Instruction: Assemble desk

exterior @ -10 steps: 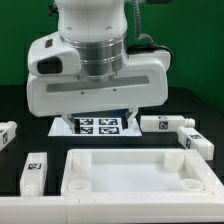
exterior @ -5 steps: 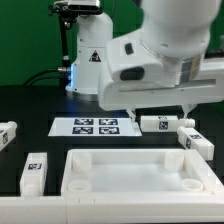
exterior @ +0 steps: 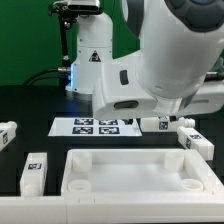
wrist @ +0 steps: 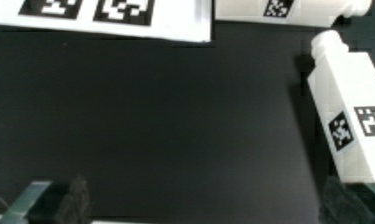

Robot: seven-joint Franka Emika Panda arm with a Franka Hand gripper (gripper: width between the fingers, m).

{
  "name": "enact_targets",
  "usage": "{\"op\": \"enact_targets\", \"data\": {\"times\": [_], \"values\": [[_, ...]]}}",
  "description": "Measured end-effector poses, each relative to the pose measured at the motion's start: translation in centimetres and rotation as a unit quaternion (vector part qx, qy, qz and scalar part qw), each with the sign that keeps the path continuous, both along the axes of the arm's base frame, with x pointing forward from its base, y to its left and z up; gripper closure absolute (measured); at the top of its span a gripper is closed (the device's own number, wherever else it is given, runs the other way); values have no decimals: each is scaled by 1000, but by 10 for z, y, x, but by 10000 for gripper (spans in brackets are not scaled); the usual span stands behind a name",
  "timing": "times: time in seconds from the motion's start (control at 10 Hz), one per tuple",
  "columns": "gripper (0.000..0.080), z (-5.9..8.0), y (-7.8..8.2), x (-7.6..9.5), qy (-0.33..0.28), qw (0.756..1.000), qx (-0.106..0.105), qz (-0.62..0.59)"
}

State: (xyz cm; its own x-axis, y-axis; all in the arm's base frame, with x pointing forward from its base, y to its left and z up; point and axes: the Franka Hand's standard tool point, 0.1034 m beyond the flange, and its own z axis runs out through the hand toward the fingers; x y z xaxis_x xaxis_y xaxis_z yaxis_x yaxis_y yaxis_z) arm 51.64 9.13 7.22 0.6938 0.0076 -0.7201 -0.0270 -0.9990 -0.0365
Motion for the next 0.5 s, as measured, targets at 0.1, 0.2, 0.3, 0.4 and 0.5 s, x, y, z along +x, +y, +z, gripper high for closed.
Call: {"op": "enact_targets", "data": {"times": [0.1, 0.2, 0.3, 0.4, 0.5], "values": [[151, -4, 25, -8, -2, 1000, -11, 0], [151, -5, 42, -13, -3, 1000, -22, 8], [151, -5, 41, -13, -3, 1000, -12, 15], [151, -6, 38, -12, -3, 1000, -13, 12], [151, -6, 39, -13, -3, 1000, -13, 12]]}}
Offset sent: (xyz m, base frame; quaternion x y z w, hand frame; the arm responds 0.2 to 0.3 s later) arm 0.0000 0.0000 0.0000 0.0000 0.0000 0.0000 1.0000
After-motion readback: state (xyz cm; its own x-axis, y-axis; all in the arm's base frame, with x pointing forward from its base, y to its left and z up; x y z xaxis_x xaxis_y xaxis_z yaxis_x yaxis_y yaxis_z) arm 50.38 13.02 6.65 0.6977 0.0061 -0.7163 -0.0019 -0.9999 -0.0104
